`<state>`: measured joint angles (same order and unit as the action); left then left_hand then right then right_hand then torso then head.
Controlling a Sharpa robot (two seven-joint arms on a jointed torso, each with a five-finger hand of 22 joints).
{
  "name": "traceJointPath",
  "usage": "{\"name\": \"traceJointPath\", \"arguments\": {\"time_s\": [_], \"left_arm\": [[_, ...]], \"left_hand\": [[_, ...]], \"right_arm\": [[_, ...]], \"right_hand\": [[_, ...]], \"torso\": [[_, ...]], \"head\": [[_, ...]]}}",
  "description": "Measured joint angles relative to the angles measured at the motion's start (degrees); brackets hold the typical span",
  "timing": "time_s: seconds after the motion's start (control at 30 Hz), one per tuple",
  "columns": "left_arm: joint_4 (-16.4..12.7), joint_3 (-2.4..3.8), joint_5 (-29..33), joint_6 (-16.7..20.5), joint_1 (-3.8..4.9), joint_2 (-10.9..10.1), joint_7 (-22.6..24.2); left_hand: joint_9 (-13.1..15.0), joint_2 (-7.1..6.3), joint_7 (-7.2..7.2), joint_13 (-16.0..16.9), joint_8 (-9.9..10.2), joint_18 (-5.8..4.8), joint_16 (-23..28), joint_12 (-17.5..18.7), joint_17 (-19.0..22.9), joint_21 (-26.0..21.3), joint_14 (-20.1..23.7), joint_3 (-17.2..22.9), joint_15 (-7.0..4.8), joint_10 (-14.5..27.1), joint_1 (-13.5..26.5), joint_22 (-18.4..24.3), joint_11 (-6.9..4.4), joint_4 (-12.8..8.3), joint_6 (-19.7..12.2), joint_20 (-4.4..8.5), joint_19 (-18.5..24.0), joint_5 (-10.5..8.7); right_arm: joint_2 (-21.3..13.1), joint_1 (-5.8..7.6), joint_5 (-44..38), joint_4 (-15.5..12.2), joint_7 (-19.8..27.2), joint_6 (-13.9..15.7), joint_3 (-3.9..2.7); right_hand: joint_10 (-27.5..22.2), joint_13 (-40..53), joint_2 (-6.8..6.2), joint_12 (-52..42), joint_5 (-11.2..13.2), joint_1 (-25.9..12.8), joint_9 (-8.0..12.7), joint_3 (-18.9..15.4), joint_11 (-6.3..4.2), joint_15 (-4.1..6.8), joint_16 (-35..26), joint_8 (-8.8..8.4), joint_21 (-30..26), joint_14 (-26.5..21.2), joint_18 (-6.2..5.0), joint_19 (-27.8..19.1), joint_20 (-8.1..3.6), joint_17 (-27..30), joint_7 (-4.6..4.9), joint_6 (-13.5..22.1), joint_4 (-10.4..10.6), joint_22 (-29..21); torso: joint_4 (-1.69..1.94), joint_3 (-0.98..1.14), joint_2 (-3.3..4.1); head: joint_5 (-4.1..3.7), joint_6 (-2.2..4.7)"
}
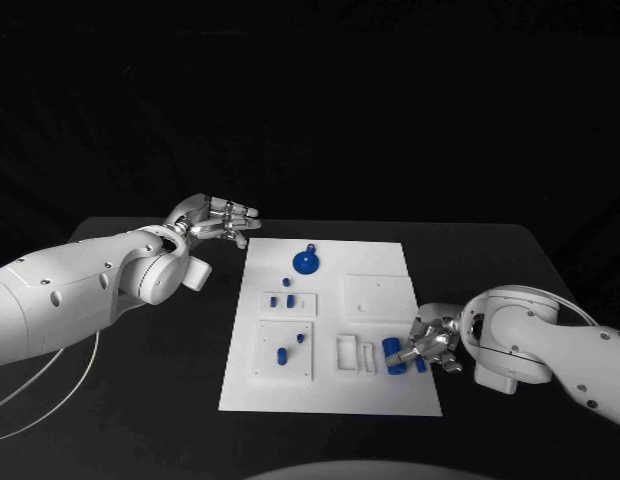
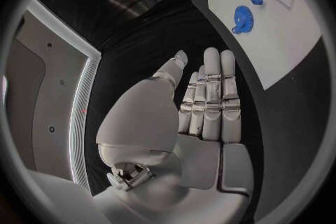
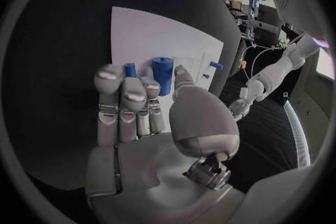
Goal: Assemble the parts on the task board
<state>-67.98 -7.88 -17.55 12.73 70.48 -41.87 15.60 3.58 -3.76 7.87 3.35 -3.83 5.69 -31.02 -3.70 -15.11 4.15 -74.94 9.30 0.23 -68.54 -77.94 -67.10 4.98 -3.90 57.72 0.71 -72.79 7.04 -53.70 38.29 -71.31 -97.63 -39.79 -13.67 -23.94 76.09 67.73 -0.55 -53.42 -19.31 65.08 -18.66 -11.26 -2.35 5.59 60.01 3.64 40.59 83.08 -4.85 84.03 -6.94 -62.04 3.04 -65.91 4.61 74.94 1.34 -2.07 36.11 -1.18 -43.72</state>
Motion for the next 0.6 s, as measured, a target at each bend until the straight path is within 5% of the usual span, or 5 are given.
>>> {"name": "traceJointPath", "arguments": {"time_s": [0.3, 0.4, 0.43, 0.5, 0.6], "left_arm": [[-0.05, -0.01, 0.02, -0.07, -0.01, -0.02, -0.07], [-0.08, -0.01, 0.02, -0.13, -0.01, -0.01, -0.11], [-0.08, -0.01, 0.02, -0.16, -0.01, -0.01, -0.12], [-0.08, -0.02, 0.02, -0.2, -0.01, 0.0, -0.14], [-0.08, -0.03, 0.02, -0.31, -0.01, 0.01, -0.19]], "left_hand": [[0.0, 0.0, 0.0, 0.0, 0.0, 0.0, 0.0, 0.0, 0.0, 0.0, 0.0, 0.0, 0.0, 0.0, 0.0, -0.01, 0.0, 0.0, 0.0, 0.0, 0.0, 0.0], [0.0, 0.0, 0.0, 0.0, 0.0, 0.0, 0.0, 0.0, 0.01, 0.0, 0.0, -0.18, 0.0, 0.0, 0.0, 0.26, 0.0, 0.18, 0.0, 0.0, 0.0, -0.22], [0.0, 0.0, 0.0, 0.0, 0.0, 0.0, 0.0, 0.0, 0.01, 0.0, 0.0, -0.18, 0.0, 0.0, 0.0, 0.32, 0.0, 0.18, 0.0, 0.0, 0.0, -0.22], [0.0, 0.0, 0.0, 0.0, 0.0, 0.0, 0.0, 0.0, 0.01, 0.0, 0.0, -0.18, 0.0, 0.0, 0.0, 0.33, 0.0, 0.18, 0.0, 0.0, 0.0, -0.22], [0.0, 0.0, 0.0, 0.0, 0.0, 0.0, 0.0, 0.0, 0.01, 0.0, 0.0, -0.18, 0.0, 0.0, 0.0, 0.33, 0.0, 0.18, 0.0, 0.0, 0.0, -0.22]], "right_arm": [[1.62, 0.28, -1.23, 0.61, -0.02, 2.03, 1.25], [2.15, 0.44, -1.85, 1.1, 0.08, 2.85, 1.76], [2.33, 0.46, -2.06, 1.3, 0.11, 3.14, 1.95], [2.59, 0.45, -2.39, 1.54, 0.15, 3.58, 2.13], [2.97, 0.41, -2.93, 1.82, 0.26, 4.45, 2.4]], "right_hand": [[0.1, 0.0, -0.45, 0.23, 0.27, 0.01, 0.08, 0.28, 0.09, 0.0, -0.22, 0.46, 0.0, 0.0, 0.0, 0.0, 0.0, 0.01, 0.02, -0.26, 0.14, -0.01], [-0.11, -0.08, -0.45, 0.44, 0.27, 0.01, -6.92, 0.46, 0.31, 0.0, -0.22, 0.46, 0.0, 0.0, 0.01, 0.0, 0.0, 0.01, 0.0, -0.22, -0.05, -0.01], [-0.13, -0.12, -0.43, 0.44, 0.2, 0.02, -15.43, 0.59, 0.31, 0.0, -0.23, 0.2, 0.0, 0.0, 0.0, 0.0, 0.0, 0.01, -0.01, 0.0, -0.17, -0.01], [-0.13, -0.13, -0.27, 0.44, -0.24, 0.18, -21.12, 0.71, 0.31, 0.0, -0.44, 0.17, 0.0, 0.0, 0.0, 0.0, 0.0, 0.01, -0.01, 0.0, -0.3, -0.01], [-0.13, -0.13, 0.1, 0.44, -1.18, 0.55, -24.7, 1.04, 0.32, 0.0, -0.44, 0.17, 0.0, 0.0, 0.01, 0.0, 0.0, 0.01, -0.01, -0.01, -1.26, -0.01]], "torso": [[0.03, 0.02, 0.07], [0.03, 0.02, 0.06], [0.03, 0.02, 0.07], [0.03, 0.02, 0.07], [0.0, 0.02, 0.07]], "head": [[0.31, -0.23], [0.4, -0.29], [0.45, -0.29], [0.5, -0.32], [0.59, -0.36]]}}
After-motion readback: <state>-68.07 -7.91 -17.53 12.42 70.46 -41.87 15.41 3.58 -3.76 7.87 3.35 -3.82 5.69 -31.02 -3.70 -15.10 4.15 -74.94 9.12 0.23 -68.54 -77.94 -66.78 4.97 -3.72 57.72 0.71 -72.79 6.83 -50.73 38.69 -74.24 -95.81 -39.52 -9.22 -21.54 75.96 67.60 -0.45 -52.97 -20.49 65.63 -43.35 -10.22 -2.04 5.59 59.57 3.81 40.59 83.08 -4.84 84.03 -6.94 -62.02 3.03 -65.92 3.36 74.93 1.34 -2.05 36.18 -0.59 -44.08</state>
